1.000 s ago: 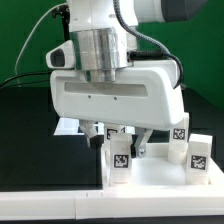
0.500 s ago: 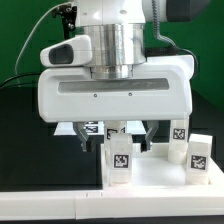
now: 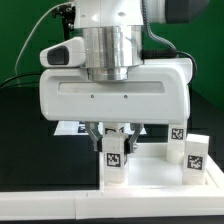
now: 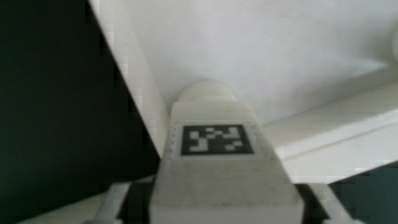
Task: Assemble square table
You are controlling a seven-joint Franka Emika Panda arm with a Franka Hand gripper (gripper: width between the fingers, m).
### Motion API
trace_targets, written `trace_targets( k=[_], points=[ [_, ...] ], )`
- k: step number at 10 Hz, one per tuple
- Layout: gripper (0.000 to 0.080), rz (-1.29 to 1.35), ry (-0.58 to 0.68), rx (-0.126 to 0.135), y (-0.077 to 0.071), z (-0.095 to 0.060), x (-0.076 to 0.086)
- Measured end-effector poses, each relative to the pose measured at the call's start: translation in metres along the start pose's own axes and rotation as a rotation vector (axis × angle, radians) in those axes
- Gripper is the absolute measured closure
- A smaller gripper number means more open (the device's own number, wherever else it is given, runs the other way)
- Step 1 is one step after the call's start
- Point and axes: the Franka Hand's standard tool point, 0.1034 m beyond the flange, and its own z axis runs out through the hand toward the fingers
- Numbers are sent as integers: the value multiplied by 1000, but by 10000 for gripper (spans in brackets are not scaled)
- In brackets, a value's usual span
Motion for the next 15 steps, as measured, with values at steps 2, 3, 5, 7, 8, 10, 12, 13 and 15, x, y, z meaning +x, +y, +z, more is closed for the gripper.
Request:
trace_targets(
  k=[2, 3, 5, 7, 8, 10, 12, 13, 15],
  points=[
    [515, 219, -2, -4, -2, 0, -2],
    [515, 424, -4, -7, -7, 1, -5],
    [515, 871, -5, 44, -6, 2, -2],
    [515, 1126, -23, 60, -7, 2, -2],
    [515, 1179, -24, 59, -7, 2, -2],
    [315, 1118, -22, 57, -7, 2, -3],
    [190, 767, -2, 66, -10, 1, -2],
    [158, 533, 2, 70, -11, 1, -2],
    [152, 382, 1, 68, -10, 2, -3]
  ],
)
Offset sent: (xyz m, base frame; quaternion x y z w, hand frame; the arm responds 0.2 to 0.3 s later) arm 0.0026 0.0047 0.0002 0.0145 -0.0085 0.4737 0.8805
